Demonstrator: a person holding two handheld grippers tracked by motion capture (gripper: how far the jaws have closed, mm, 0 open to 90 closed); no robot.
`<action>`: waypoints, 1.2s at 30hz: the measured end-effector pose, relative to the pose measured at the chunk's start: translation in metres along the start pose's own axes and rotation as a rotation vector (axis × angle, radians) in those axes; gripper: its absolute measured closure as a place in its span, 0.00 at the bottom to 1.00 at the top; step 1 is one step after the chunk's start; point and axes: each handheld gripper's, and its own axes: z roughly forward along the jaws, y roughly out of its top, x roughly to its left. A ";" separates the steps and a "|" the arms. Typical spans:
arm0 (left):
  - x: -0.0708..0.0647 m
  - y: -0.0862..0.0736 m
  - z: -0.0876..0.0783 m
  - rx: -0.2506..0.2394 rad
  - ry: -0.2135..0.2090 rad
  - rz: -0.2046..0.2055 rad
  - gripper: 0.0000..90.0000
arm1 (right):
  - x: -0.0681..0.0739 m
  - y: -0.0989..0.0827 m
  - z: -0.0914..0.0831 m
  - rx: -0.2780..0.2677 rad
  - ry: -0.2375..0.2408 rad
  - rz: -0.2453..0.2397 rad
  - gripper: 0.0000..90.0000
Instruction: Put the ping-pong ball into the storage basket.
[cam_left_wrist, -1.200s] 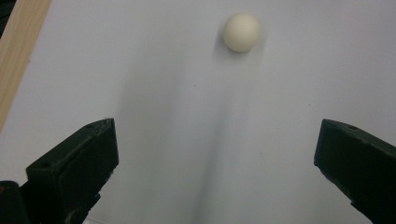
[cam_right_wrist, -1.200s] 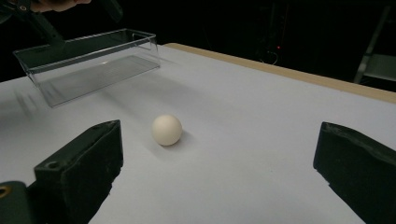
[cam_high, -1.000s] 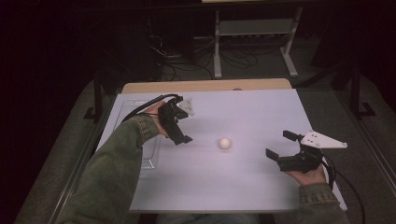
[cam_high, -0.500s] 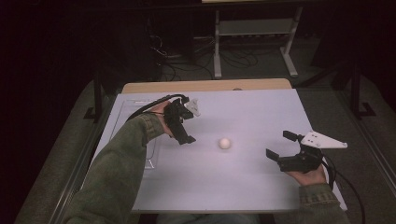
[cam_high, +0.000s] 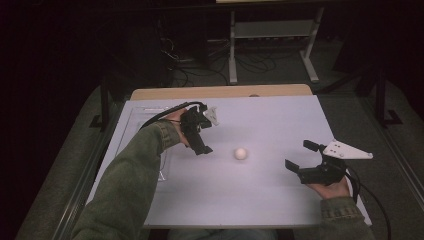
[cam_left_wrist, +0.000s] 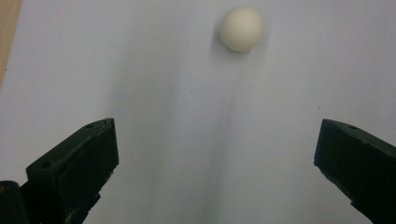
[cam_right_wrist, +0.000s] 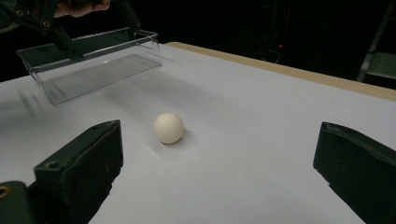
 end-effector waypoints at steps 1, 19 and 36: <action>0.000 0.000 0.001 0.001 -0.002 -0.001 0.00 | 0.000 0.000 0.000 0.000 0.001 0.001 0.01; 0.002 0.009 0.020 0.019 -0.029 0.009 0.00 | -0.001 -0.003 -0.001 0.006 0.006 0.013 0.01; 0.006 0.014 0.037 -0.005 -0.054 0.012 0.00 | -0.001 -0.005 -0.002 0.013 -0.004 0.017 0.00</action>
